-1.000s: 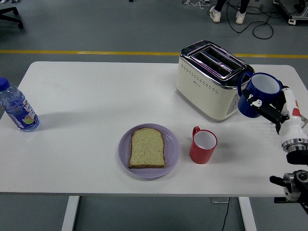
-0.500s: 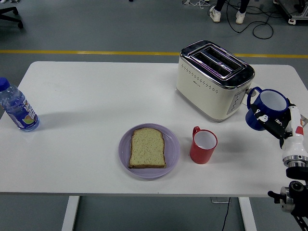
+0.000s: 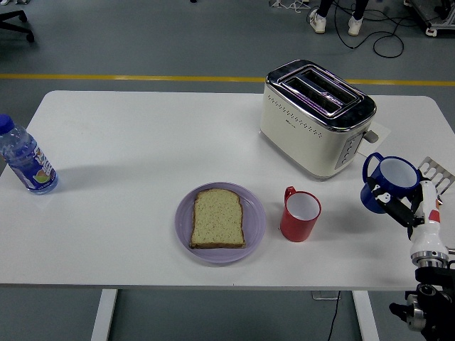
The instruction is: Pick up the cup,pour liquid into bread,place the cup on the desk
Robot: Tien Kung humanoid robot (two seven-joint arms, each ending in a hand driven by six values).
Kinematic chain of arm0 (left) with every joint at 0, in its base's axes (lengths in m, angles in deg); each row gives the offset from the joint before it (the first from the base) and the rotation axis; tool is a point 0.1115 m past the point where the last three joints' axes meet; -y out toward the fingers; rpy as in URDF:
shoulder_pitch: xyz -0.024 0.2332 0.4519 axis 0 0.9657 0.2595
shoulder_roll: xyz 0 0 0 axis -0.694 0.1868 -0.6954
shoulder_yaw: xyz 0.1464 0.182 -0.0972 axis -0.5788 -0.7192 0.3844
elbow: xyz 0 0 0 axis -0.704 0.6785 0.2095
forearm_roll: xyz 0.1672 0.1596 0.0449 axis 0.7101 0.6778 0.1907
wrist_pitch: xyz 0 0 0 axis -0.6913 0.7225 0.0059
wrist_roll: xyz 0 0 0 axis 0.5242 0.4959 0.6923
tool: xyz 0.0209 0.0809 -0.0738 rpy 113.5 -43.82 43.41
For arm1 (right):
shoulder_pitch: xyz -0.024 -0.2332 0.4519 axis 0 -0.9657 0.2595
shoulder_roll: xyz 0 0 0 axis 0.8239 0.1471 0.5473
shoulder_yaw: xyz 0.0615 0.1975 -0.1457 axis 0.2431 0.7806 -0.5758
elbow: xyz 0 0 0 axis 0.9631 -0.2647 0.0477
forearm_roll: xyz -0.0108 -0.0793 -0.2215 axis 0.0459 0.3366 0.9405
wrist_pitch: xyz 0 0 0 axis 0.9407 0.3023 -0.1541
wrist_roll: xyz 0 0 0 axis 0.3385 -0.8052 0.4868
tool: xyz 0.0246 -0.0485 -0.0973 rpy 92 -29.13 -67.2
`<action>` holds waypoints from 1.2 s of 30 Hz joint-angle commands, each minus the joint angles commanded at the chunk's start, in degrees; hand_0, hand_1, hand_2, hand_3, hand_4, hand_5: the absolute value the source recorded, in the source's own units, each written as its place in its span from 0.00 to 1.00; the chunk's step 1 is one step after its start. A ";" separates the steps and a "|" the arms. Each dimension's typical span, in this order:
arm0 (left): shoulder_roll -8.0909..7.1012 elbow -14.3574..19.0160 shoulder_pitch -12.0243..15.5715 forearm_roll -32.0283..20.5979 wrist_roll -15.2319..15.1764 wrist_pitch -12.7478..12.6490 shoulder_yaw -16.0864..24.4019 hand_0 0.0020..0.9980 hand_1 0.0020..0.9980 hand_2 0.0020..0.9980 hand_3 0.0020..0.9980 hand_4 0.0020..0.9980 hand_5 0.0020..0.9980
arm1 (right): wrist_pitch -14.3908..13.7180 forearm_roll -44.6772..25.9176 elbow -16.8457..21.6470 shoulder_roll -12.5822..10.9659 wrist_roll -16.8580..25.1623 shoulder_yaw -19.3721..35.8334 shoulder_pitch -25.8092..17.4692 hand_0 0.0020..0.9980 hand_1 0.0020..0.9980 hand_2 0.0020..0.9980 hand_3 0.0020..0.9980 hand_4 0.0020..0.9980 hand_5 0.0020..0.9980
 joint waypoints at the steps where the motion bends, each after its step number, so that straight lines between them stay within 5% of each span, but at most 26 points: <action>1: 0.00 0.01 -0.02 0.05 -0.01 0.00 0.05 0.63 0.64 0.65 0.50 0.24 0.87 | 0.31 -0.47 -0.96 0.12 0.98 -0.33 0.14 0.48 0.47 0.58 0.57 0.57 0.00; 20: 0.10 0.00 0.02 -0.02 -0.04 -0.01 -0.01 0.63 0.64 0.65 0.50 0.24 0.87 | 1.84 -7.55 -10.97 1.23 8.09 -3.95 1.47 0.45 0.47 0.58 0.56 0.61 0.00; 36: 0.21 -0.01 0.10 -0.03 -0.04 0.01 -0.24 0.63 0.64 0.65 0.50 0.24 0.87 | 2.42 -9.51 -16.55 2.35 9.92 -5.60 3.25 0.43 0.46 0.58 0.56 0.63 0.00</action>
